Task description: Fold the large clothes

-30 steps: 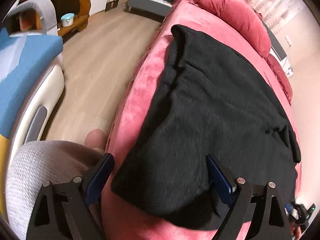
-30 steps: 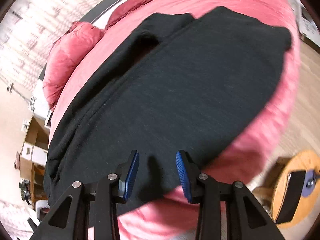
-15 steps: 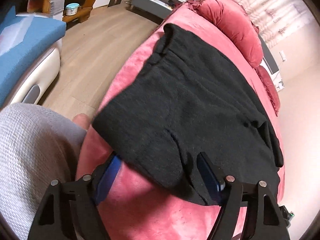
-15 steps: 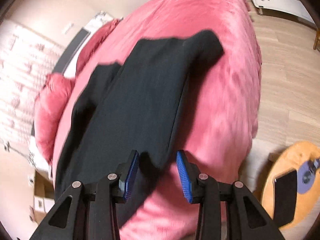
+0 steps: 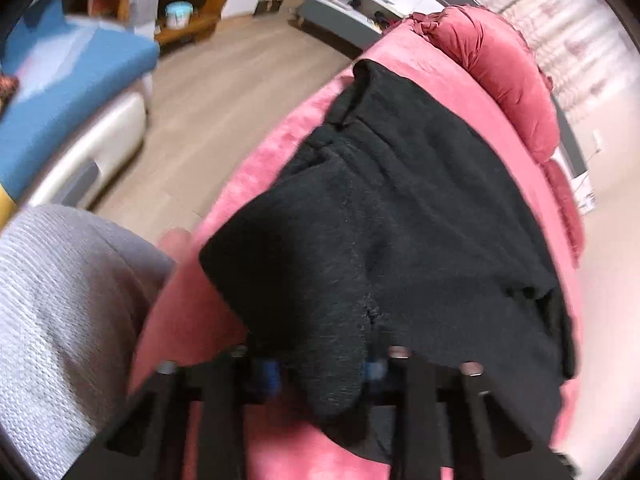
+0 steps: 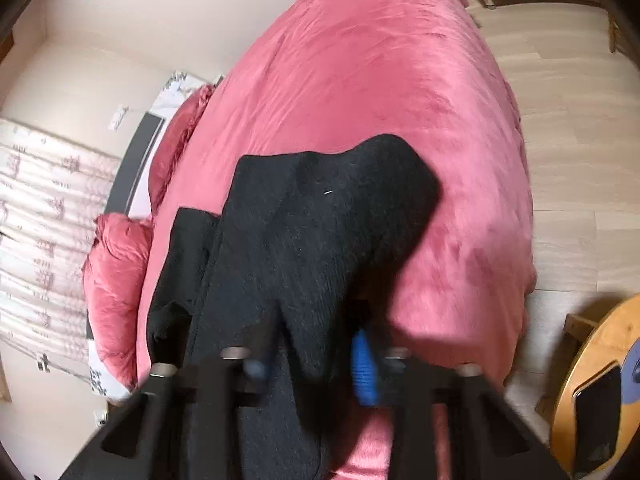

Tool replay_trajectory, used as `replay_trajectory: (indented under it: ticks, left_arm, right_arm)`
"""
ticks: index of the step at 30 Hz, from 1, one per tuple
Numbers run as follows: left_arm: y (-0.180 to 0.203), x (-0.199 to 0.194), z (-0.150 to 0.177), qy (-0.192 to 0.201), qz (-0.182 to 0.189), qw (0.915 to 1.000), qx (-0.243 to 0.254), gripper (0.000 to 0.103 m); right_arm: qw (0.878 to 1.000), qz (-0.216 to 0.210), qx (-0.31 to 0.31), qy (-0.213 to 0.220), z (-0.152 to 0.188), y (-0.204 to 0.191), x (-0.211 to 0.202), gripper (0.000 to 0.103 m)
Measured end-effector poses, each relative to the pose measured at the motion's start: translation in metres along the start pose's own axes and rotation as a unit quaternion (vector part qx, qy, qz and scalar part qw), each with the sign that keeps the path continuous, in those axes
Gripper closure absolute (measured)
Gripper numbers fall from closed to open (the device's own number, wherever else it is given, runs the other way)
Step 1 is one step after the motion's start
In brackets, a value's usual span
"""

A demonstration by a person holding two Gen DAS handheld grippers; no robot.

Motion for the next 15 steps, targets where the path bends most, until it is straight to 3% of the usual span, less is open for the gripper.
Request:
replay_trajectory:
  ticks: [2,8,15]
  left_arm:
    - [0.004,-0.010,-0.004,0.001,0.026,0.9995,-0.019,0.090]
    - [0.019,-0.059,-0.022,0.035,0.111,0.9927,-0.034,0.092]
    - [-0.007,-0.097,-0.023,0.046,0.161,0.9817,-0.090,0.093]
  right_arm:
    - [1.000,-0.005,0.001,-0.004,0.000,-0.007,-0.001,0.094]
    - [0.998,-0.048,-0.002,0.030,-0.004,-0.032,-0.041,0.097]
    - [0.995,-0.079,-0.026,0.052,-0.012,-0.059,-0.084,0.097]
Point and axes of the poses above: each gripper's, at about its wrist camera, not at the fingertips, and x roughly the way its jaws point, y to its right, z to its underside, the point moved 7 cm from there along x, roughly the way its jaws point, and after that the axes turned 3 degrees about x, right-handed, at the moved point
